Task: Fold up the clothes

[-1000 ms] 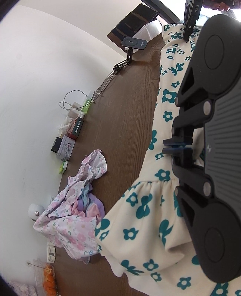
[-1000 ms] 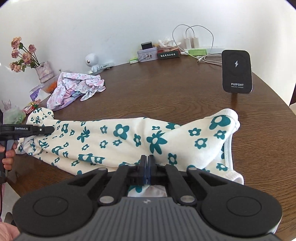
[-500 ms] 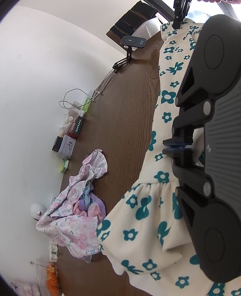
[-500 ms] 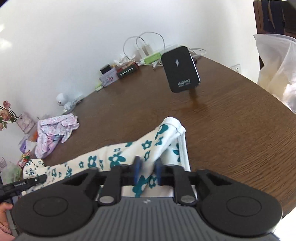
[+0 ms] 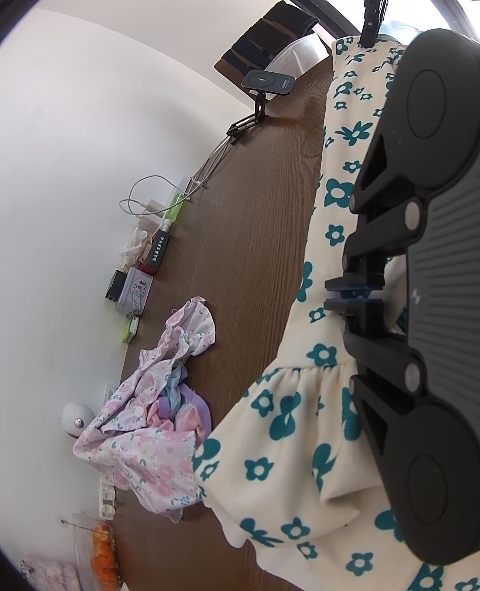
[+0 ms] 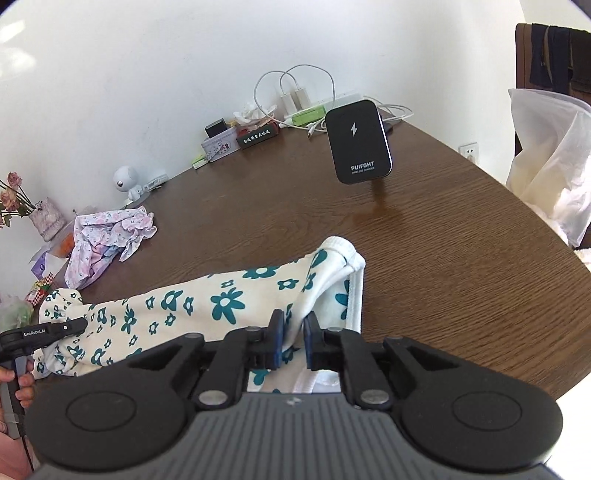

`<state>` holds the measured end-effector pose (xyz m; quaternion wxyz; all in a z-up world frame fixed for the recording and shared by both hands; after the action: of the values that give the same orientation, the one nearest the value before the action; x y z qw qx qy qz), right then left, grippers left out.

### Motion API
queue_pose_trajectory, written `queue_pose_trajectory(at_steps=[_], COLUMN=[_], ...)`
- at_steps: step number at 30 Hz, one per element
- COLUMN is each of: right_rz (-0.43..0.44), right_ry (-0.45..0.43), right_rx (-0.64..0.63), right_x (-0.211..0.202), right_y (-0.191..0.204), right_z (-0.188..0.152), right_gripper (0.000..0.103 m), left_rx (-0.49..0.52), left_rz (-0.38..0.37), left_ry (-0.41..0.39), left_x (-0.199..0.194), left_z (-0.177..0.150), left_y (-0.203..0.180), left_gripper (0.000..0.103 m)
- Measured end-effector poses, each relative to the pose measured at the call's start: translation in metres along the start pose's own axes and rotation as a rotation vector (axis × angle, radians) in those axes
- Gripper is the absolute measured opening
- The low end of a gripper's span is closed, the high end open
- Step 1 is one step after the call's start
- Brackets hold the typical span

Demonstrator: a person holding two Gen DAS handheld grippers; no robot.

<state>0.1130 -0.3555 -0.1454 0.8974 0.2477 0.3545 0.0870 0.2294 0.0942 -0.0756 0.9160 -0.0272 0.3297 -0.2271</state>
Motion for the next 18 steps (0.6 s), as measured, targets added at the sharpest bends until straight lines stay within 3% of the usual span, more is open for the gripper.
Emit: queue_pose_trajectory(at_steps=[2, 4, 7, 9, 10, 14, 18], right_rz=[-0.021, -0.039, 0.013, 0.065, 0.089, 0.068, 0.01], right_ry=[-0.059, -0.127, -0.175, -0.127, -0.103, -0.021, -0.019], right_rx=[-0.018, -0.056, -0.148, -0.228, -0.267, -0.402, -0.446], right_x=[-0.01, -0.02, -0.018, 0.006, 0.017, 0.063, 0.069], right_y=[0.002, 0.009, 0.039, 0.066, 0.079, 0.105, 0.097], right_z=[0.009, 0.019, 0.025, 0.015, 0.01, -0.016, -0.026], right_gripper=[0.026, 0.031, 0.039, 0.04, 0.04, 0.039, 0.039], left_rx=[0.04, 0.098, 0.192, 0.223, 0.237, 0.224, 0.167], left_rz=[-0.007, 0.002, 0.045, 0.066, 0.079, 0.133, 0.194], left_ry=[-0.033, -0.069, -0.063, -0.042, -0.035, -0.059, -0.047], left_x=[-0.009, -0.018, -0.014, -0.007, -0.003, -0.004, -0.009], left_z=[0.009, 0.018, 0.028, 0.03, 0.03, 0.032, 0.026], left_y=[-0.006, -0.013, -0.02, -0.019, -0.017, 0.007, 0.044], left_gripper=[0.033, 0.044, 0.041, 0.034, 0.025, 0.02, 0.017])
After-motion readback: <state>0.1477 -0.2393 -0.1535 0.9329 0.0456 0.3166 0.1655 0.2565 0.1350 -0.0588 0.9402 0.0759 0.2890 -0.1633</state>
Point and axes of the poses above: each gripper's, at about its wrist camera, not at the fingertips, and x roughly the way its jaws point, y to its left, z to its top, the point moved 9 cm from there along x, roughly the way its jaws point, and after that the axes turned 11 degrees about x, right-handed, at the moved point
